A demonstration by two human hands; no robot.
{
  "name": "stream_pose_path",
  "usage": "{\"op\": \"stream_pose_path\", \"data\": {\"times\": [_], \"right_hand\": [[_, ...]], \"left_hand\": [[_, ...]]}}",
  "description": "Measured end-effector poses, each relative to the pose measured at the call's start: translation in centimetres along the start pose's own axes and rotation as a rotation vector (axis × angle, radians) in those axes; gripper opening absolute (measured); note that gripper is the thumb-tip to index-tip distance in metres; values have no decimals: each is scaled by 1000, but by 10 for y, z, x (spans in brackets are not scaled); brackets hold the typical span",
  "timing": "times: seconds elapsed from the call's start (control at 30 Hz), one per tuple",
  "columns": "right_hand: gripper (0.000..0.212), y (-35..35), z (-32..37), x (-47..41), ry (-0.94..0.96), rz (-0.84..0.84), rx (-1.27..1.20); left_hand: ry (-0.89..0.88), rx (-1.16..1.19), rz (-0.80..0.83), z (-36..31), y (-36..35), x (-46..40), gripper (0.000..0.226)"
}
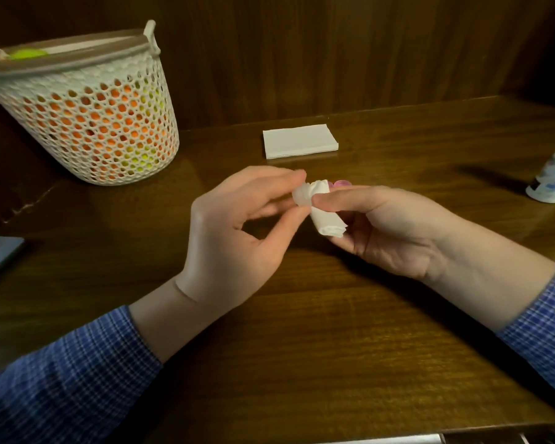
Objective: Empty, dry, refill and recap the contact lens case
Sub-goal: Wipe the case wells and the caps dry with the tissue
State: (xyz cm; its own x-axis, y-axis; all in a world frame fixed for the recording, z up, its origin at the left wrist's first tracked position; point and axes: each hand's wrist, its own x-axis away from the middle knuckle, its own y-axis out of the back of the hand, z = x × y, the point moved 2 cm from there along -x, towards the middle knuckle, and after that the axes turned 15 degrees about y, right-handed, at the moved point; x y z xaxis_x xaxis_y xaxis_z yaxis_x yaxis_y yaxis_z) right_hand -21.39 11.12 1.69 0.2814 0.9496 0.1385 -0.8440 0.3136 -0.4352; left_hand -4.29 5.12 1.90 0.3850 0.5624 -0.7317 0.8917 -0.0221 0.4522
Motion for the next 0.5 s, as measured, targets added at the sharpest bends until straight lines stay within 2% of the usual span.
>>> {"op": "stream_pose_path", "data": {"times": [0.07,0.13,0.23,0.3,0.4,0.5], "right_hand": [[30,2,1,-2,60,-11,141],[13,4,1,-3,112,-46,223],[5,3,0,-4,138,-108,262],[5,3,0,-5,152,-144,291],[13,2,-1,-5,198,-168,368],[16,2,-3,-5,255,-149,429]], "left_hand": [[25,44,29,0,-3,2,33],[74,114,64,-1,-5,3,34],[214,263,152,2,-8,3,30],[431,379,206,6,-12,2,22],[874,603,287,15,-20,0,16],[1049,710,348,22,-25,-1,28]]}}
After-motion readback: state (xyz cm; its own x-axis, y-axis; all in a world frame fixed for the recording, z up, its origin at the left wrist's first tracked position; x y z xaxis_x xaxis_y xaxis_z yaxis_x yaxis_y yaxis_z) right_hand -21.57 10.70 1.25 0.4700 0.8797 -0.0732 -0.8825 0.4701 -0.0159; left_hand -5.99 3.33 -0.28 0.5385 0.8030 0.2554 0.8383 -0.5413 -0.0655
